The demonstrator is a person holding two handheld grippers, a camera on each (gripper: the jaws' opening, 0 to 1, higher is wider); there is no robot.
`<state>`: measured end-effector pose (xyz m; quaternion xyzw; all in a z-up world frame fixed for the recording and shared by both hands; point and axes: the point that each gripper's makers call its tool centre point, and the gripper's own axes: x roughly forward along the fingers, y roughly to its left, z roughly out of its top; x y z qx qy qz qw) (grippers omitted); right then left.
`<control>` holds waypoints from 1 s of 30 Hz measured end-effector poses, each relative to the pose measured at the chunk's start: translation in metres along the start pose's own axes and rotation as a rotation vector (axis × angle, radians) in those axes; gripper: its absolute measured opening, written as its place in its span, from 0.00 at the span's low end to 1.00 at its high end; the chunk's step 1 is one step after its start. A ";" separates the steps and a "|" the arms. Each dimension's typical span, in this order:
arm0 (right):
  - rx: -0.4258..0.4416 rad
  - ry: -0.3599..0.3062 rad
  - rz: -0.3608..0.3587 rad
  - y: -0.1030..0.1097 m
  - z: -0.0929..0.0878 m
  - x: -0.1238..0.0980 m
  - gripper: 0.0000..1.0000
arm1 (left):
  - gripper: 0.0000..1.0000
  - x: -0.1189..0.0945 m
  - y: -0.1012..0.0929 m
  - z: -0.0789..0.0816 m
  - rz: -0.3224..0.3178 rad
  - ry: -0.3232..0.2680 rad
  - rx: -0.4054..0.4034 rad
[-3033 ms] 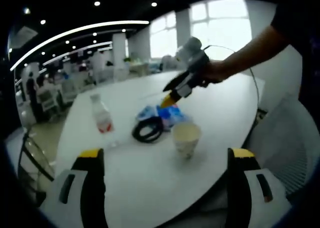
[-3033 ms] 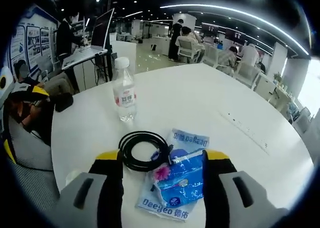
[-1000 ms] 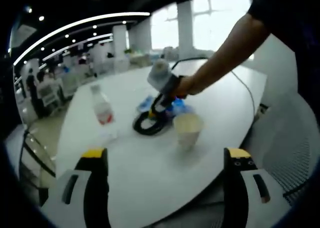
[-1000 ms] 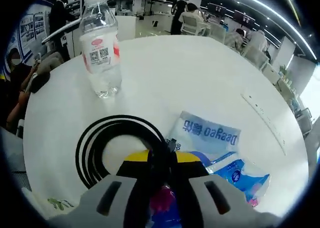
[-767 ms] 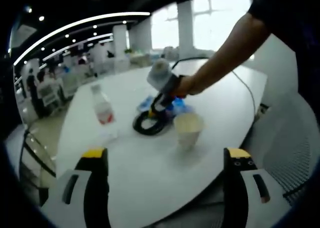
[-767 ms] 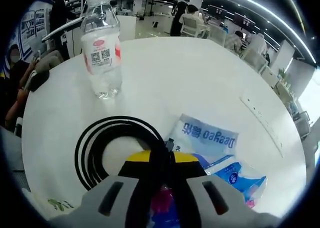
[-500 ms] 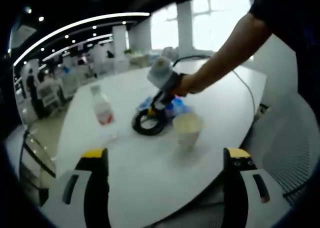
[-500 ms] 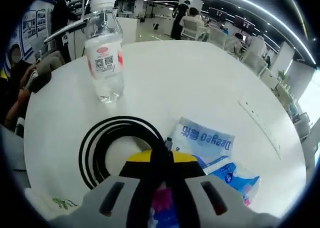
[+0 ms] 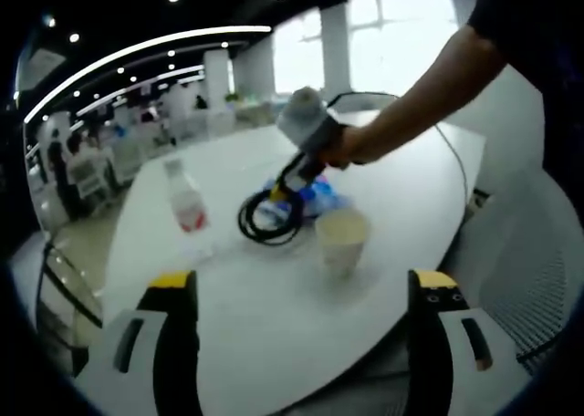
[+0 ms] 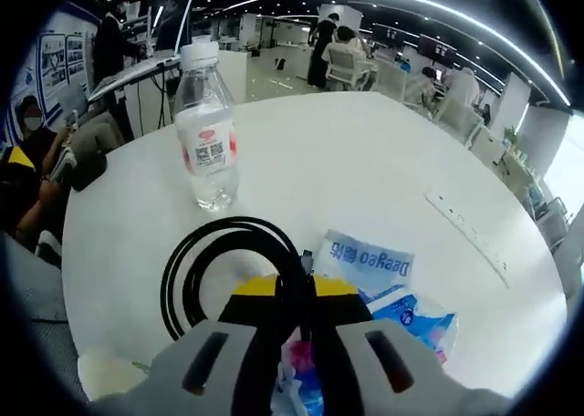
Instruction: Arrange the tabletop items into an orderly group along one side of the table until the central work area is clear of visible clutter.
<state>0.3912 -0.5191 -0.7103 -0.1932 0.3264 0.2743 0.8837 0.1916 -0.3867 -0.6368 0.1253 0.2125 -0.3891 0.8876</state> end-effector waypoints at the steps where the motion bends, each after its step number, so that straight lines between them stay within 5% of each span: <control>1: 0.001 -0.005 -0.001 0.000 0.001 -0.002 0.09 | 0.92 0.000 0.000 0.000 0.000 0.000 0.000; 16: 0.055 -0.105 -0.054 -0.015 0.023 -0.049 0.09 | 0.93 -0.001 -0.002 0.004 -0.007 -0.018 0.004; 30: 0.136 -0.144 -0.132 -0.043 0.010 -0.093 0.09 | 0.98 -0.001 -0.004 0.008 -0.018 -0.042 -0.007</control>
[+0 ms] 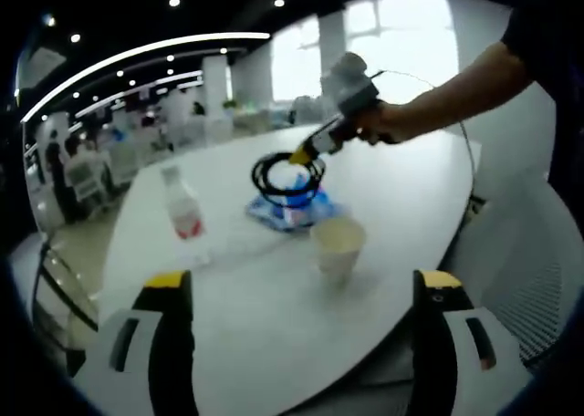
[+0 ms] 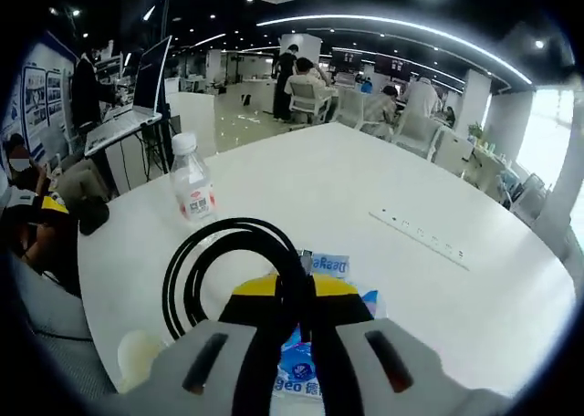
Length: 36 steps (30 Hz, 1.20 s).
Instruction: Arrange the tabletop items into an orderly group along one side of the table until the central work area is clear of visible clutter.
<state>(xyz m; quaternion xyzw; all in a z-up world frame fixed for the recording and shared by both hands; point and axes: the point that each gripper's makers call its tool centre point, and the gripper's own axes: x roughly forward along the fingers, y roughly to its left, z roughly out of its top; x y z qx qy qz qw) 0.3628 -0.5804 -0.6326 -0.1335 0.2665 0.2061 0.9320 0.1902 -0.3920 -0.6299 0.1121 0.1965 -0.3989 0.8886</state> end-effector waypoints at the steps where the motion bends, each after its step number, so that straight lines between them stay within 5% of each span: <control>1: 0.006 -0.002 -0.007 -0.003 -0.001 -0.003 0.09 | 0.99 0.000 0.000 0.001 0.001 -0.004 0.000; 21: 0.120 0.015 -0.121 -0.040 -0.051 -0.059 0.09 | 1.00 -0.002 -0.002 0.000 -0.019 -0.018 -0.004; 36: 0.167 0.121 -0.157 -0.044 -0.121 -0.078 0.09 | 1.00 0.000 -0.002 0.002 -0.023 -0.023 -0.006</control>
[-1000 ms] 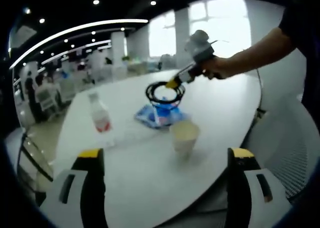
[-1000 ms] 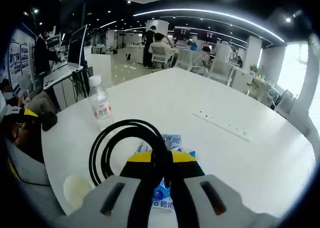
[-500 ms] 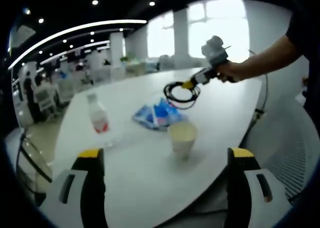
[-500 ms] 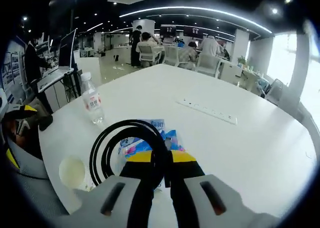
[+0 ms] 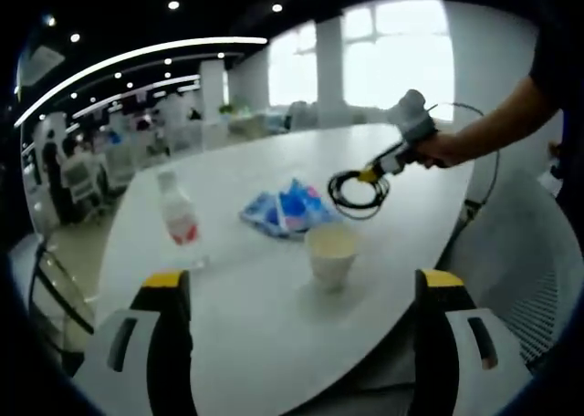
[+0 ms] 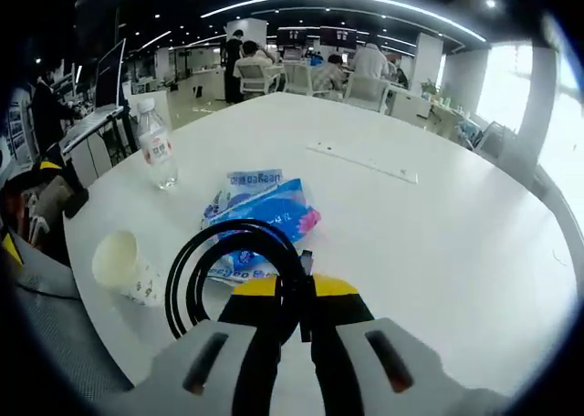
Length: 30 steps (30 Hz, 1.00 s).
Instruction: Arrange the tabletop items into an orderly group along one side of the table until the central work area is clear of visible clutter.
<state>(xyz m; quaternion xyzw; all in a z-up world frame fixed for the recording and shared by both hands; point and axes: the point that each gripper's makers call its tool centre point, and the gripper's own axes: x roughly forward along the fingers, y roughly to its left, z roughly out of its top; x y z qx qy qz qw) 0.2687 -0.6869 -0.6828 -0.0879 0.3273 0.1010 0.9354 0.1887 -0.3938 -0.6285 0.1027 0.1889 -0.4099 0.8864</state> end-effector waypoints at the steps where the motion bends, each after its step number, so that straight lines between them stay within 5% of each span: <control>1: 0.002 0.004 -0.001 0.000 -0.003 0.000 0.09 | 1.00 0.000 0.000 0.000 -0.001 0.000 0.000; 19: 0.065 0.122 -0.005 0.000 -0.064 0.007 0.10 | 0.98 0.001 0.000 -0.001 0.005 0.005 -0.006; 30: 0.071 0.175 -0.020 -0.002 -0.081 0.015 0.10 | 0.98 0.001 0.002 -0.001 0.010 0.006 -0.012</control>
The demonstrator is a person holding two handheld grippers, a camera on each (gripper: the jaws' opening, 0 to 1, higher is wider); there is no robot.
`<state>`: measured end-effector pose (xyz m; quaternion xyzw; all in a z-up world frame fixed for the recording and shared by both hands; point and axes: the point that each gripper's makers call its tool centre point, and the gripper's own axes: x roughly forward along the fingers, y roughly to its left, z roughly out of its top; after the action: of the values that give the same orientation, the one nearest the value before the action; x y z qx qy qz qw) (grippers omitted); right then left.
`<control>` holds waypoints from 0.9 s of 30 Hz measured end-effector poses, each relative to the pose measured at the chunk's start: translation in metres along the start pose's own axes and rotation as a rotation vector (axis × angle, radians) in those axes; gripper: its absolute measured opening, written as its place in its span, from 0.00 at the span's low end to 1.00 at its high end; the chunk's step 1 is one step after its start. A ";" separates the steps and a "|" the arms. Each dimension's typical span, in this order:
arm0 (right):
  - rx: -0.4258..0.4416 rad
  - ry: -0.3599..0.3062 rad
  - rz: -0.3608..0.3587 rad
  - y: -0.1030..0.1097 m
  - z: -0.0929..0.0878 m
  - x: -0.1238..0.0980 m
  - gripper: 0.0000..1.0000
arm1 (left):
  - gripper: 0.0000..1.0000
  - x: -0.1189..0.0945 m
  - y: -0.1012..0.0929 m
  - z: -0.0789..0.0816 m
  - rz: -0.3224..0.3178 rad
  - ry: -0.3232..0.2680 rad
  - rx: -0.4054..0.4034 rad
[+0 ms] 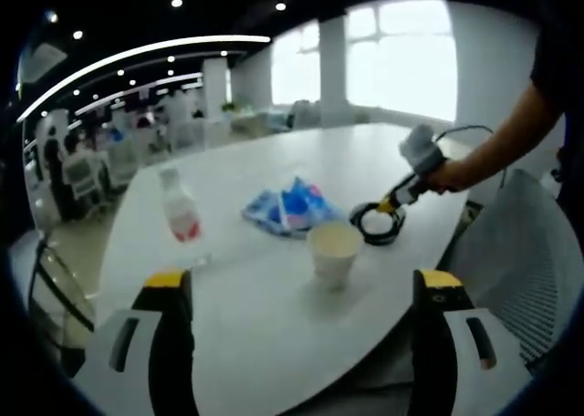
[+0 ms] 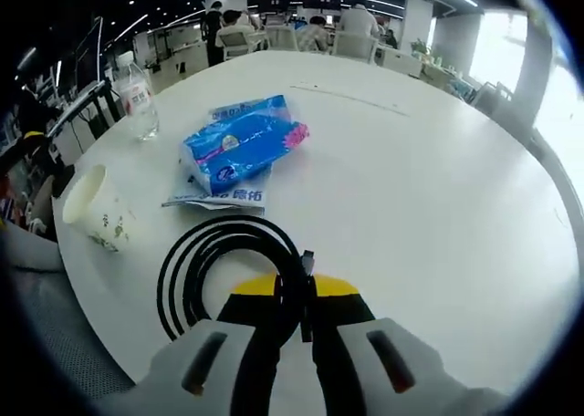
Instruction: Arrange the tabletop items into an orderly group along one side of the table until the central work area is clear of visible clutter.
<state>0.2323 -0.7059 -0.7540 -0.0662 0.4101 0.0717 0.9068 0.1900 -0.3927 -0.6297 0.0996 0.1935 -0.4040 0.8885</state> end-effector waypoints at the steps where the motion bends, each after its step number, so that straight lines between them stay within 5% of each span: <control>1: 0.000 0.007 -0.005 -0.001 -0.002 0.001 0.10 | 0.97 0.000 0.000 0.000 0.000 0.000 0.000; 12: -0.057 0.045 -0.031 -0.002 -0.012 0.004 0.11 | 0.97 0.000 0.001 -0.001 0.003 0.001 0.000; 16: -0.049 0.009 -0.027 0.001 0.000 -0.001 0.20 | 0.97 0.000 0.000 -0.001 0.001 0.002 0.001; 27: -0.076 -0.111 0.069 0.037 0.036 -0.014 0.26 | 0.97 0.000 0.001 0.001 0.005 -0.006 -0.002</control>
<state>0.2424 -0.6645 -0.7222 -0.0824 0.3584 0.1218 0.9219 0.1908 -0.3927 -0.6293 0.0979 0.1912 -0.4016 0.8902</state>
